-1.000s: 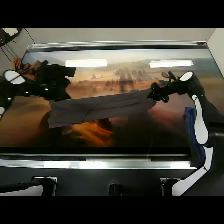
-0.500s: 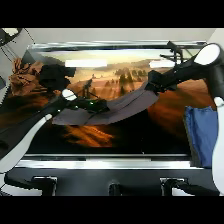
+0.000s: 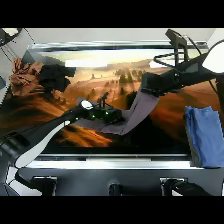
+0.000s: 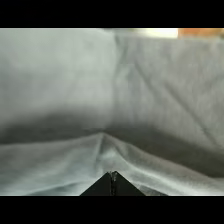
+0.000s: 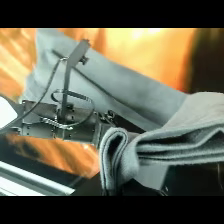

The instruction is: Fold the shirts.

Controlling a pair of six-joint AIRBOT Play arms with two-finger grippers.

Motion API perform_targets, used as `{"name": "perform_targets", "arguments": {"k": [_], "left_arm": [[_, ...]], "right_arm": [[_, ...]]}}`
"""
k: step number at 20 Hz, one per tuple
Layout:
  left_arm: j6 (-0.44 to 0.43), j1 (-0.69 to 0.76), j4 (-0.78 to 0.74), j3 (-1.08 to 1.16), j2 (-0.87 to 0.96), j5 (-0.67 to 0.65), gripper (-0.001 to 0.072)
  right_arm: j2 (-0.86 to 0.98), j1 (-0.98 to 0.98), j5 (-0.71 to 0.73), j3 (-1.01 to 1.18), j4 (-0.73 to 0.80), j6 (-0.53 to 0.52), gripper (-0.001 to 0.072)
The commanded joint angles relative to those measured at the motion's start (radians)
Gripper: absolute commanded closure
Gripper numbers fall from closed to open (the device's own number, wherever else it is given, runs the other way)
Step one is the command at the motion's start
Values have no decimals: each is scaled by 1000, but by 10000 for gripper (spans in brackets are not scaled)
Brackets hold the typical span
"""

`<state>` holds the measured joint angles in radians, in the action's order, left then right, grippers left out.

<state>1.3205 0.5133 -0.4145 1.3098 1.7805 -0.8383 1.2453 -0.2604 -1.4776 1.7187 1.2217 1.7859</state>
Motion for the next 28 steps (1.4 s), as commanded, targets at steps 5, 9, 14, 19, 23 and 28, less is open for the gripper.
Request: {"name": "perform_targets", "arguments": {"k": [5, 9, 14, 19, 23, 28], "left_arm": [[-8, -464, -280, 0, -351, -48, 682], [-13, -745, -294, 0, -579, -103, 681], [-16, -874, -294, 0, -739, -155, 680], [-16, -854, -294, -12, -756, -158, 680], [-24, -857, -305, -19, -756, -172, 680], [-40, -856, -305, -19, -756, -172, 680]], "right_arm": [[248, -222, 416, 0, -147, 37, 666], [473, -320, 721, 0, -441, 35, 665], [660, -391, 858, 0, -701, 37, 664], [688, -386, 786, 0, -720, 32, 20], [575, -235, 422, 0, -351, 84, 29], [462, -66, -43, -99, 163, 175, 48]]}}
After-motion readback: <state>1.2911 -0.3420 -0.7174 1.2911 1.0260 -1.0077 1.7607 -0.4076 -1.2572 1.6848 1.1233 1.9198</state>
